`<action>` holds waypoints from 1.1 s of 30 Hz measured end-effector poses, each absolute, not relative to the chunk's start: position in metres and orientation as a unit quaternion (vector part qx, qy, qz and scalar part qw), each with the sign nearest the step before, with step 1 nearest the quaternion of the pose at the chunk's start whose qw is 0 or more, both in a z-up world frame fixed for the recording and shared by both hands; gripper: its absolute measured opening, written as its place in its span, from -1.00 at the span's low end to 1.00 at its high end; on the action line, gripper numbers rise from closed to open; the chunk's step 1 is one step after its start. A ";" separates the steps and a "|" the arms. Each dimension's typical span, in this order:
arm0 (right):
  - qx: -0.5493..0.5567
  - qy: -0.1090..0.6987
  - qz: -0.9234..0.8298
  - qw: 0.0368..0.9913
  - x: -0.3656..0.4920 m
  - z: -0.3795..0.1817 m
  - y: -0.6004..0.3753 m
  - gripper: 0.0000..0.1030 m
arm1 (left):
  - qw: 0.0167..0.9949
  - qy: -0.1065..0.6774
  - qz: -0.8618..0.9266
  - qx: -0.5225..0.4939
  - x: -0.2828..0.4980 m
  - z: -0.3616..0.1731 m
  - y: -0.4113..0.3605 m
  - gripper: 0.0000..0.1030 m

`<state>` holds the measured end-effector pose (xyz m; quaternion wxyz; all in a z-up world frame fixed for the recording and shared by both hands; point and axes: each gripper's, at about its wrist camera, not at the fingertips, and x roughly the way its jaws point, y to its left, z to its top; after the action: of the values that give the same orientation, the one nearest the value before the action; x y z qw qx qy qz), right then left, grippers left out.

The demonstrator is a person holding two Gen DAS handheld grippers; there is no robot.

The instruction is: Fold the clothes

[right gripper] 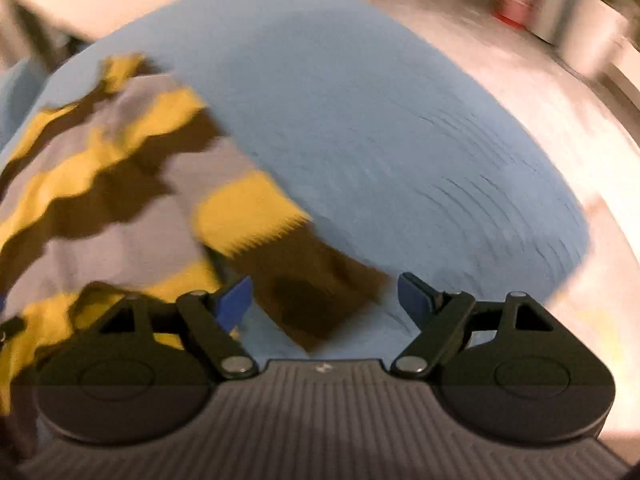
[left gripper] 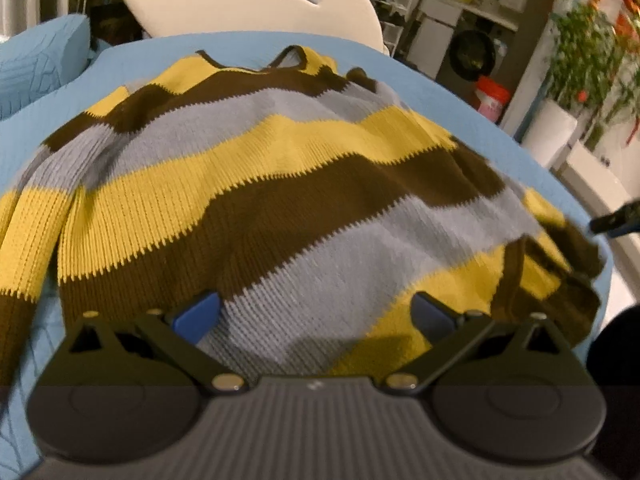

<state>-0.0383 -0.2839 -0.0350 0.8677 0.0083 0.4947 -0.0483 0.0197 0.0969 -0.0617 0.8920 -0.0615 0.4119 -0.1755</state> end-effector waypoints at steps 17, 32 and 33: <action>0.006 0.562 -0.220 0.798 -0.033 -0.052 -0.373 -0.72 | 0.894 0.412 -0.168 -0.054 0.020 -0.061 0.095 1.00; -0.093 0.371 0.126 0.915 0.251 0.012 -0.112 0.09 | 0.905 0.391 -0.149 -0.075 0.035 -0.061 0.094 1.00; -0.102 0.375 0.130 0.912 0.277 0.009 -0.095 0.09 | 0.905 0.391 -0.150 -0.079 0.036 -0.060 0.095 1.00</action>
<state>0.2771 -0.0952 0.0092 0.9123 -0.1023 0.3746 0.1296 0.0365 0.0945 -0.0603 0.9045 -0.0788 0.3912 -0.1501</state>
